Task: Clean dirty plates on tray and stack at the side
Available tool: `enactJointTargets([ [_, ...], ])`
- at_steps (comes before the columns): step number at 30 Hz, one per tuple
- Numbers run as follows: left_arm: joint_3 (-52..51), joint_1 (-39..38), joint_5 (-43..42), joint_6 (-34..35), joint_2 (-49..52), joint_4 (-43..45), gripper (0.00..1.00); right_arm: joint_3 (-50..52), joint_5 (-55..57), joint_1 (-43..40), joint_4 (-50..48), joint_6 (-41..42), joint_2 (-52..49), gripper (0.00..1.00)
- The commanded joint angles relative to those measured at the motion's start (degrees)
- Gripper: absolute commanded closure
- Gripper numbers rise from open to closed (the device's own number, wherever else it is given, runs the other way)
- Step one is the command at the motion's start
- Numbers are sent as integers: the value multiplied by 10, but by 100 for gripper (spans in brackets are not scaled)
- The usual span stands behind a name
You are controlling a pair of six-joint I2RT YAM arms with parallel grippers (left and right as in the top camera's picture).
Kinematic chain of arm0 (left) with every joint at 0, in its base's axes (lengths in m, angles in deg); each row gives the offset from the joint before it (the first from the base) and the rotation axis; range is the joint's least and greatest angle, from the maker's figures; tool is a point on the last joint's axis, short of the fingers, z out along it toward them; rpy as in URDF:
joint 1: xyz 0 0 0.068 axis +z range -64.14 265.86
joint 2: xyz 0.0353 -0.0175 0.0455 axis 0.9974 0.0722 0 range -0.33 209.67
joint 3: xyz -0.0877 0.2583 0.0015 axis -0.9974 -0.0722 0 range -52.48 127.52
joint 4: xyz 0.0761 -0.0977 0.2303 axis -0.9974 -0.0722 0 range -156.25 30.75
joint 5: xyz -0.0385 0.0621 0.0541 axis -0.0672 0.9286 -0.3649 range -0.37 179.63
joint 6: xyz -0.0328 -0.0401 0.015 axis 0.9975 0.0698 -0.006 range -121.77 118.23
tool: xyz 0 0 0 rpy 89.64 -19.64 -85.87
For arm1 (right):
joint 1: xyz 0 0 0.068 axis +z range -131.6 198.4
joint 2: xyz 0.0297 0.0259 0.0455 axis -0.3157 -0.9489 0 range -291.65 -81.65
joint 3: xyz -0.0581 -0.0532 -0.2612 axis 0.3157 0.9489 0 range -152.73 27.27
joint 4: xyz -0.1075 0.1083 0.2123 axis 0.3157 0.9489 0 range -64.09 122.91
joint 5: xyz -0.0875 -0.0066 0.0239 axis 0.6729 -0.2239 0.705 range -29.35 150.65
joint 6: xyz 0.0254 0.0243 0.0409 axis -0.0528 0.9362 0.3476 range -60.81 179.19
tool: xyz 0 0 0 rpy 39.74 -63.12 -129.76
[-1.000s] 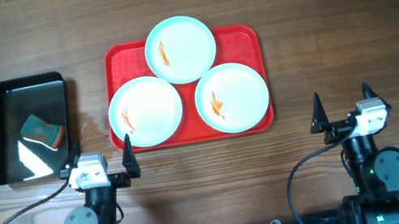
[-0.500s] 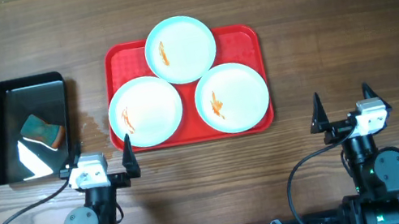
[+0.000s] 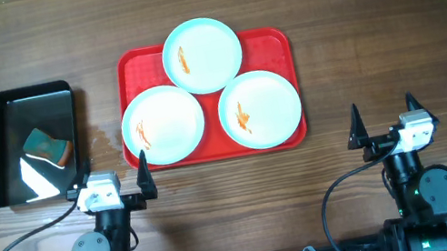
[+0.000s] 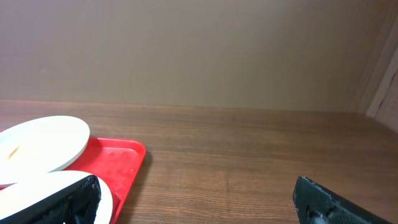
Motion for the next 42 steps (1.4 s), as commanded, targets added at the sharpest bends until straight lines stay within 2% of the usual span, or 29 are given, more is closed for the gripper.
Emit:
enactJointTargets([
  [1,-5,3,-68,49,-5,28,0,1,6,-1,-1,10,6,0],
  [2,-5,1,-202,129,-5,35,0,1,6,-1,-1,10,6,0],
  [3,-5,1,-289,165,-5,43,0,1,6,-1,-1,10,6,0],
  [5,-5,1,-379,195,-5,56,0,1,6,-1,-1,10,6,0],
  [7,-5,1,-430,226,-5,60,0,1,6,-1,-1,10,6,0],
  [10,-4,1,-471,274,-5,113,0,1,6,-1,-1,10,6,1],
  [11,0,2,-466,288,-5,153,0,1,6,-1,-1,10,6,0],
  [13,31,9,-405,308,-4,152,0,1,6,-1,-1,10,6,0],
  [15,78,20,-351,304,10,94,0,1,6,-1,-1,11,6,0],
  [18,169,39,-335,253,85,-29,0,1,6,-1,-1,10,6,0],
  [20,234,50,-317,228,165,-103,0,1,6,-1,-1,10,6,0],
  [22,328,58,-291,196,292,-187,0,1,6,-1,-1,10,6,0],
  [27,629,61,-149,144,590,-437,0,1,6,-1,-1,10,6,1],
  [29,734,61,-141,135,686,-477,0,1,6,-1,-1,10,6,0],
  [31,778,62,-130,134,735,-481,0,1,6,-1,-1,10,6,0],
  [32,791,66,-89,165,757,-479,0,1,6,-1,-1,10,6,0],
  [35,793,118,63,336,793,-476,0,1,6,-1,-1,10,6,0],
  [38,793,199,82,354,833,-477,0,1,6,-1,-1,10,6,0],
  [42,793,252,83,351,874,-484,0,1,6,-1,-1,10,6,0],
])
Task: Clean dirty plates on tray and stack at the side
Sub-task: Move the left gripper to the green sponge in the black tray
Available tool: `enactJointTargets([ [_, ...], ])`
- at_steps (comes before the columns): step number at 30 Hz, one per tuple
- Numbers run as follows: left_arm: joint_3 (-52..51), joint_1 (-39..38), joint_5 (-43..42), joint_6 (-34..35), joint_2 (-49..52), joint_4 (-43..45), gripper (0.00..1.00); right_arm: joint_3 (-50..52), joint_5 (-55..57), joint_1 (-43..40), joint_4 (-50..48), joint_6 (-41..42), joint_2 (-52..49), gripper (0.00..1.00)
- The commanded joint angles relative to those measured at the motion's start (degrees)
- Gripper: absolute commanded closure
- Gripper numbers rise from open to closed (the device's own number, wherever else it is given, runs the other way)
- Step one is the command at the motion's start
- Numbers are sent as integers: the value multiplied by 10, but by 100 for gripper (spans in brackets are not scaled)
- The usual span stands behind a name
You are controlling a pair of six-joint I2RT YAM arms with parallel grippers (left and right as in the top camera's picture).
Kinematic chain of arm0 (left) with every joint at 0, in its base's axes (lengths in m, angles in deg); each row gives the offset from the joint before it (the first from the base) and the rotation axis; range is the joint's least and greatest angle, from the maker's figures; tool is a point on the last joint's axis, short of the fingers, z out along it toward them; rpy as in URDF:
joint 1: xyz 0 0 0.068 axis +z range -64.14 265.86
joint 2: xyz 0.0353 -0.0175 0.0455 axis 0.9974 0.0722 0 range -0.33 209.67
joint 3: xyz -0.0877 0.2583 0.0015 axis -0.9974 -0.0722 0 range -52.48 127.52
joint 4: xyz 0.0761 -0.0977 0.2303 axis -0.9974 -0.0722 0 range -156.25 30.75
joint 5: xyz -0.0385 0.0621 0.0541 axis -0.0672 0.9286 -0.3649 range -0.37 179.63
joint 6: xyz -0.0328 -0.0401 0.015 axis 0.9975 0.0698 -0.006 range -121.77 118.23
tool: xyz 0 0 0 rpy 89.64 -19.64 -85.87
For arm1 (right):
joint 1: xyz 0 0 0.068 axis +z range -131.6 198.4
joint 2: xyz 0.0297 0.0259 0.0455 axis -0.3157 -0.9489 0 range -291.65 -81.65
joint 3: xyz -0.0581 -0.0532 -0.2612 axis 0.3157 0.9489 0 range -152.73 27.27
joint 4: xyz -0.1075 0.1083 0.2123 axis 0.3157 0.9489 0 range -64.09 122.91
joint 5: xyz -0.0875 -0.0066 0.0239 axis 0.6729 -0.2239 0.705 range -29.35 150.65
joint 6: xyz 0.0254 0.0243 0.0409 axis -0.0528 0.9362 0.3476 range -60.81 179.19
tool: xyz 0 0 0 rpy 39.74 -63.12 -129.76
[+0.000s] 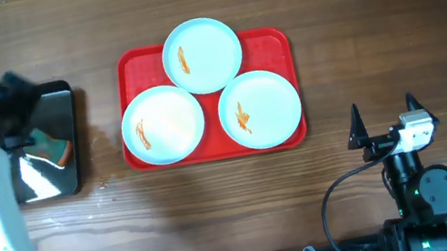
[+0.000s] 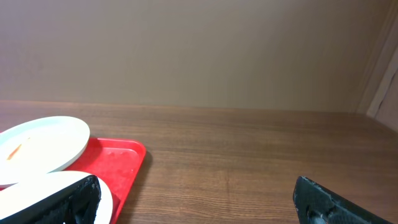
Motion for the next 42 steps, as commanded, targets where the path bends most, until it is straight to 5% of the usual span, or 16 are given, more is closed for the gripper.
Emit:
enactJointTargets([
  [1,10,42,35,27,38,-20,0,1,6,-1,-1,10,5,0],
  [10,-13,61,83,24,177,5,7,1,6,-1,-1,10,5,0],
  [20,-13,61,20,3,270,51,27,1,6,-1,-1,10,5,0],
  [31,-13,59,19,-41,299,119,27,1,6,-1,-1,10,5,0],
  [35,-13,59,18,-41,306,121,51,1,6,-1,-1,10,5,0],
  [39,-13,59,4,-41,314,120,51,1,6,-1,-1,10,5,0],
  [42,-13,59,4,-41,314,120,83,1,6,-1,-1,10,5,0],
])
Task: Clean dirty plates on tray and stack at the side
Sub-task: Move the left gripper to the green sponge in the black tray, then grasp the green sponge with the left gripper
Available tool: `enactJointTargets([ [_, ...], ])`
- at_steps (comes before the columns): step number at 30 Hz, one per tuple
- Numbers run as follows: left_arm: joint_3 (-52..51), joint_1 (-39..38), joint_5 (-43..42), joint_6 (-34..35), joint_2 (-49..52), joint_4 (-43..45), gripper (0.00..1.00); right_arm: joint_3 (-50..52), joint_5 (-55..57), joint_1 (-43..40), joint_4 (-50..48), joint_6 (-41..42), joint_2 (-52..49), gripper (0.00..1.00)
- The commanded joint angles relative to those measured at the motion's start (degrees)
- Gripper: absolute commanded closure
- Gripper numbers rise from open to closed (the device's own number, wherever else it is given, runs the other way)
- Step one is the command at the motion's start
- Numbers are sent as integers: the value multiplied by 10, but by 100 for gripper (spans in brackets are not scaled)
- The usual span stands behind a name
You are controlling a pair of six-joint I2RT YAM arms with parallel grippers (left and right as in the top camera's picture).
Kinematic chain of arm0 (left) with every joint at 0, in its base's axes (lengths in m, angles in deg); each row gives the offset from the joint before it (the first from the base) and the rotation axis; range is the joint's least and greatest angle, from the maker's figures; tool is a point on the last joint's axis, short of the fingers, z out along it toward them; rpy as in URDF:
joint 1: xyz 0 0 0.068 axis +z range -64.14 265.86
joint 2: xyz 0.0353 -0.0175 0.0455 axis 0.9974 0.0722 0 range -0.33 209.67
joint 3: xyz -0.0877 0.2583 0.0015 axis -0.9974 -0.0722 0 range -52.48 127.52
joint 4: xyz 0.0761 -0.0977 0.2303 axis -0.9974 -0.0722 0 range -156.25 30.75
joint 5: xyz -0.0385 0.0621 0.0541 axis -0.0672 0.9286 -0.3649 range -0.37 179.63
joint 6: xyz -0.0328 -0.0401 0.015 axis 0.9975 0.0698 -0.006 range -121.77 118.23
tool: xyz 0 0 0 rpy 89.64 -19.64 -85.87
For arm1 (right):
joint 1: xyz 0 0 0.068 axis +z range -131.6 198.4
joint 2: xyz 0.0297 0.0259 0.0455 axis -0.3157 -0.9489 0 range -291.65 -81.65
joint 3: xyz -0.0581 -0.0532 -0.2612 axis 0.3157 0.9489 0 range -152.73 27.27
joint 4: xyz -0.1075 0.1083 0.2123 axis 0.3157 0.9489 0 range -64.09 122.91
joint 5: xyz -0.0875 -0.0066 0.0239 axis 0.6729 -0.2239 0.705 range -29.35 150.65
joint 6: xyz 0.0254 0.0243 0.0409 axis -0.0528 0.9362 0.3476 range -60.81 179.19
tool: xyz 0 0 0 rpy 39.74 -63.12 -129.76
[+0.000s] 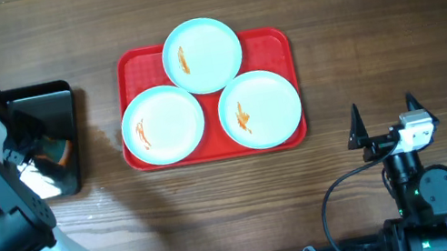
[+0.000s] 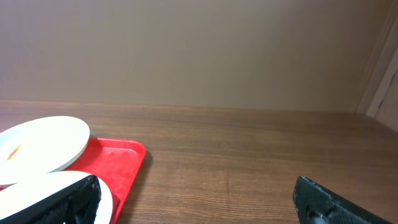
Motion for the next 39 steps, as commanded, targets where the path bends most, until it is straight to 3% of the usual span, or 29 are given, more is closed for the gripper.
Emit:
enactJointTargets([
  [1,-3,0,-10,-5,12,-1,93,1,6,-1,-1,10,5,0],
  [2,-3,0,-10,-5,12,0,96,1,6,-1,-1,10,5,0],
  [9,0,0,-8,-4,-36,3,93,1,6,-1,-1,10,5,0],
  [10,0,0,-9,-4,-45,3,77,1,6,-1,-1,10,5,0],
  [11,0,0,-9,-4,-55,2,15,1,6,-1,-1,10,5,1],
  [12,0,0,-9,-5,-64,-1,0,1,6,-1,-1,10,5,0],
  [21,-5,-1,-68,33,-71,-109,0,1,6,-1,-1,10,5,0],
  [28,-65,-7,-75,51,-71,-52,0,1,6,-1,-1,10,5,0],
  [31,-86,-7,-75,52,-71,-5,10,1,6,-1,-1,10,5,0],
  [35,-88,-9,-75,52,-71,13,44,1,6,-1,-1,10,5,0],
  [38,-88,-15,-75,52,-71,16,88,1,6,-1,-1,10,5,0],
  [39,-88,-17,-75,52,-71,16,96,1,6,-1,-1,10,5,0],
])
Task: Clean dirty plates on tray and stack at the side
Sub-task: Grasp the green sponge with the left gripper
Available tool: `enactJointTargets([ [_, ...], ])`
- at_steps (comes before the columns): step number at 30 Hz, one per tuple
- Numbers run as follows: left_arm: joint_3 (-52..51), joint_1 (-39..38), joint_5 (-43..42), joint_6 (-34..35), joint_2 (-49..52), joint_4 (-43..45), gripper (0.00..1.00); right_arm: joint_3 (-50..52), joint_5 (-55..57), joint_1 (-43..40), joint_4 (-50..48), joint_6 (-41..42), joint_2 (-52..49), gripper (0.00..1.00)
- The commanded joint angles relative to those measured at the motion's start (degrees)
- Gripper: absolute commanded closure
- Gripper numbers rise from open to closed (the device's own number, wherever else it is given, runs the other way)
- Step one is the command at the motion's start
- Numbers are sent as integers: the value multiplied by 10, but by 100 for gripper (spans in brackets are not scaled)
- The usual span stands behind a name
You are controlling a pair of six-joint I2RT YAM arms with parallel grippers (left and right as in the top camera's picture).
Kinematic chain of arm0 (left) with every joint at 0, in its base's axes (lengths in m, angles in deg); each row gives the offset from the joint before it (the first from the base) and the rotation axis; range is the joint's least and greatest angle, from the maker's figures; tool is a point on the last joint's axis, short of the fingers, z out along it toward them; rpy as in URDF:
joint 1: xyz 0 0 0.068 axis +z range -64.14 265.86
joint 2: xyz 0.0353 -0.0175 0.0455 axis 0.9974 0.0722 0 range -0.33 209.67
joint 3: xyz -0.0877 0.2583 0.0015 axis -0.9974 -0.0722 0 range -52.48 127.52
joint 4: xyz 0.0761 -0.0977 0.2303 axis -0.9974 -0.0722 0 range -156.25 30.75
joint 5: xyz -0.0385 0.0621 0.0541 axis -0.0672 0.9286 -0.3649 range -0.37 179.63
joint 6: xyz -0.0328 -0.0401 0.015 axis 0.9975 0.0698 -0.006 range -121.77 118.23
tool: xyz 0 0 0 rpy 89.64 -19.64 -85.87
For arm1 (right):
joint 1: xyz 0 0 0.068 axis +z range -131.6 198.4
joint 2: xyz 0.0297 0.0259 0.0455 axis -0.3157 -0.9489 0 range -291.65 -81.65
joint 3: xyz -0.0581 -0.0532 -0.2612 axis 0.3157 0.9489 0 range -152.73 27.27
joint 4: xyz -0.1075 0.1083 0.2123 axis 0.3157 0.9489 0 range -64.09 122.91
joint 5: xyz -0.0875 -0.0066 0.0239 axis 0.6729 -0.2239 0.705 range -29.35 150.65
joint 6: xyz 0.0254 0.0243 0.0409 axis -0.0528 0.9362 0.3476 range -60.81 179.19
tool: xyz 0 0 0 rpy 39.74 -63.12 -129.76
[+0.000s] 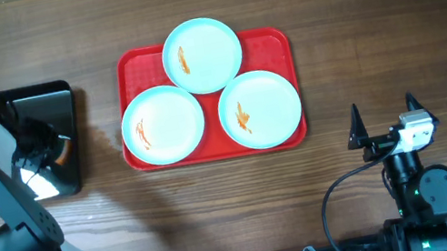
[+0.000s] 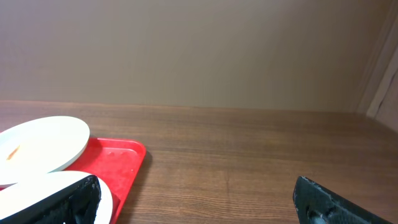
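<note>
Three white plates with orange smears lie on the red tray (image 1: 269,43): one at the back (image 1: 202,55), one front left (image 1: 163,125), one front right (image 1: 260,110). My left gripper (image 1: 41,148) is down inside the black bin (image 1: 52,93) on top of the sponge (image 1: 65,152), of which only an orange edge shows. Its jaws are hidden by the wrist. My right gripper (image 1: 384,118) is parked at the front right and open, holding nothing. In the right wrist view its fingers (image 2: 78,199) stand wide apart, with two plates (image 2: 37,143) and the tray (image 2: 118,162) at the left.
The black bin sits left of the tray, with a bright reflection on its floor. Bare wooden table (image 1: 388,13) lies right of the tray. The left arm's white link runs down the table's left edge.
The left gripper has shifted slightly to the right inside the bin, over the sponge. The right arm, the plates and the tray have not moved.
Both arms were parked at the front and the teal and orange sponge lay in full view in the bin. Then the left arm was raised at the bin's left side. Then its gripper was down in the bin over the sponge, where it still is.
</note>
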Motion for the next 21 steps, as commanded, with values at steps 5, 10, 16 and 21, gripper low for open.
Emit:
enactJointTargets([
  [5,-3,-13,-7,1,-8,0,96,1,6,-1,-1,10,5,0],
  [10,14,-3,-7,1,-25,-7,29,1,6,-1,-1,10,5,0],
  [16,14,-2,0,-3,-26,8,0,1,6,-1,-1,10,5,0],
  [21,14,-2,4,-3,-6,21,6,1,6,-1,-1,10,5,0],
])
